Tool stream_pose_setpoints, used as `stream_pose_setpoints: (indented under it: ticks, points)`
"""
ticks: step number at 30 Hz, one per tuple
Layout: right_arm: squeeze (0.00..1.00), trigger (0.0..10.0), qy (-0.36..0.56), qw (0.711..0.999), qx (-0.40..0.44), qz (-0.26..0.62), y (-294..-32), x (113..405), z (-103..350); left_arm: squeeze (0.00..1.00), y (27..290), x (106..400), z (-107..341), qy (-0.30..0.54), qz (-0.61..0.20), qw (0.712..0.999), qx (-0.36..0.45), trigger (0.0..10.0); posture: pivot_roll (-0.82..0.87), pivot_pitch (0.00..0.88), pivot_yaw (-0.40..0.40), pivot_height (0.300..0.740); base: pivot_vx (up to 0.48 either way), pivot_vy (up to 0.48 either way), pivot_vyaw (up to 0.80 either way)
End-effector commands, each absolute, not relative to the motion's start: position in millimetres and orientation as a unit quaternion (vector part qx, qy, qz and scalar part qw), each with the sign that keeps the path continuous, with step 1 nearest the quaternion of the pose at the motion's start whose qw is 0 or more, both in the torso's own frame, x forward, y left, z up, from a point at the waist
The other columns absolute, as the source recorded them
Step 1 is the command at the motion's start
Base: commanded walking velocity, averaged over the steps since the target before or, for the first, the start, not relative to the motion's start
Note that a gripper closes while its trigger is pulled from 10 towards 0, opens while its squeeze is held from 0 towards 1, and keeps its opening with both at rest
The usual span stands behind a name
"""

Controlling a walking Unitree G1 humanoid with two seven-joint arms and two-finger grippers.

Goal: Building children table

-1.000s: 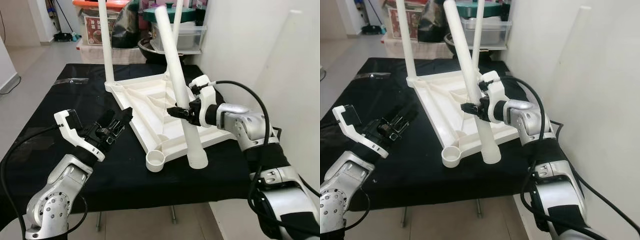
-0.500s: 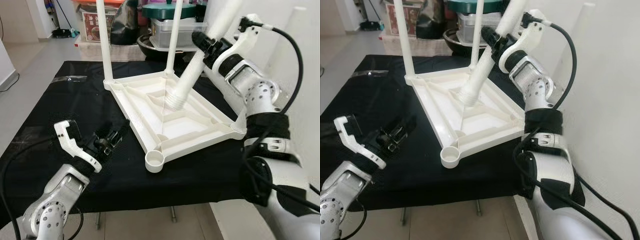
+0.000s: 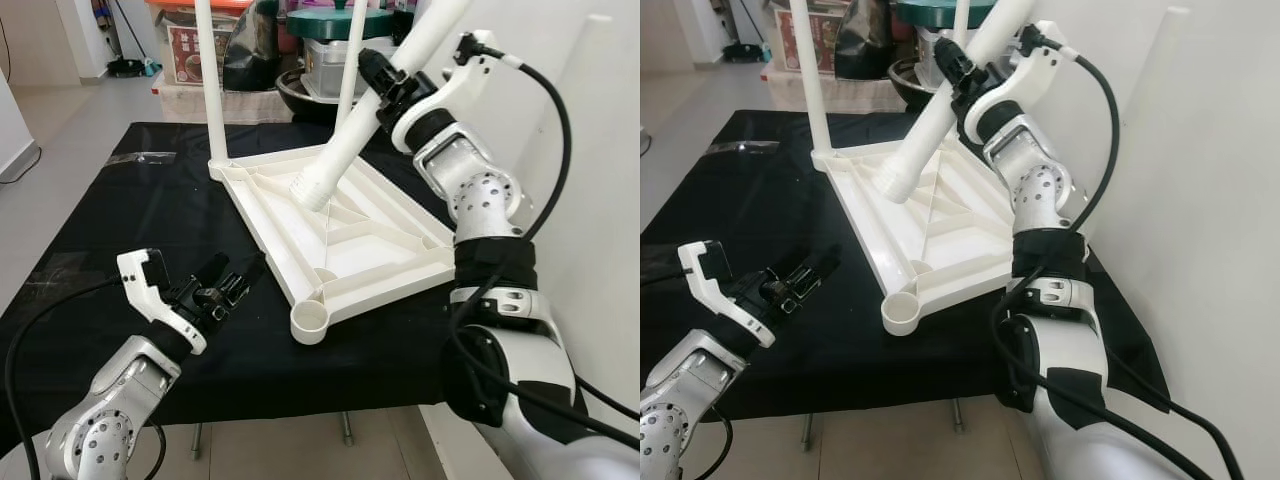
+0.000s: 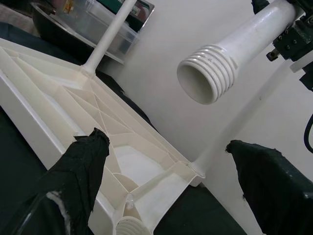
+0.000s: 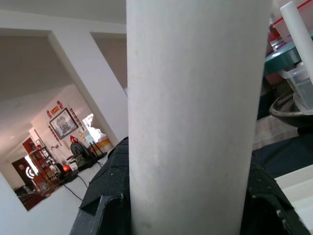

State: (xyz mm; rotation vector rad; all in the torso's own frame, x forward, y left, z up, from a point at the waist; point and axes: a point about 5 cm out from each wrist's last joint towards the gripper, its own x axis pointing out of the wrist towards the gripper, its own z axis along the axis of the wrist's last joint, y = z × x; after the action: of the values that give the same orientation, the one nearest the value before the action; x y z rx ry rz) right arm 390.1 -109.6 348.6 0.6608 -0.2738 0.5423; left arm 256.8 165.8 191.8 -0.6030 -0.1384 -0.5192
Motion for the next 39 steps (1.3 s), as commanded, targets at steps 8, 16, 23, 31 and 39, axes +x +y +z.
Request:
stream_pose_setpoints:
  ticks: [8, 16, 23, 31, 39]
  points:
    - [0.0, 0.0, -0.143, 0.902, 0.313, 0.261, -108.1, 387.4, 346.3, 0.0, 164.0, 258.2, 190.9, -0.055, -0.267, 0.921, -0.278, 10.0, 0.07, 0.0, -0.066, 0.74, 0.0, 0.0, 0.0]
    - [0.0, 0.0, -0.161, 0.893, 0.299, 0.295, -99.7, 378.6, 344.0, 0.0, 164.4, 261.7, 192.9, -0.057, -0.271, 0.923, -0.268, 10.0, 0.06, 0.0, -0.066, 0.74, 0.0, 0.0, 0.0]
    - [0.0, 0.0, -0.171, 0.865, 0.25, 0.399, -79.4, 359.3, 338.9, 0.0, 162.3, 266.2, 197.0, -0.055, -0.297, 0.926, -0.227, 10.0, 0.06, 0.0, -0.067, 0.74, 0.0, 0.0, 0.0]
    - [0.0, 0.0, -0.165, 0.8, 0.211, 0.537, -63.5, 335.7, 334.1, 0.0, 157.2, 264.0, 201.9, -0.044, -0.352, 0.91, -0.213, 10.0, 0.06, 0.0, -0.059, 0.74, 0.0, 0.0, 0.0]
    - [0.0, 0.0, -0.204, 0.724, 0.225, 0.62, -75.9, 328.4, 372.1, 0.0, 133.3, 243.9, 177.3, 0.013, -0.414, 0.887, -0.204, 10.0, 0.06, 0.0, -0.06, 0.74, 0.0, 0.0, 0.0]
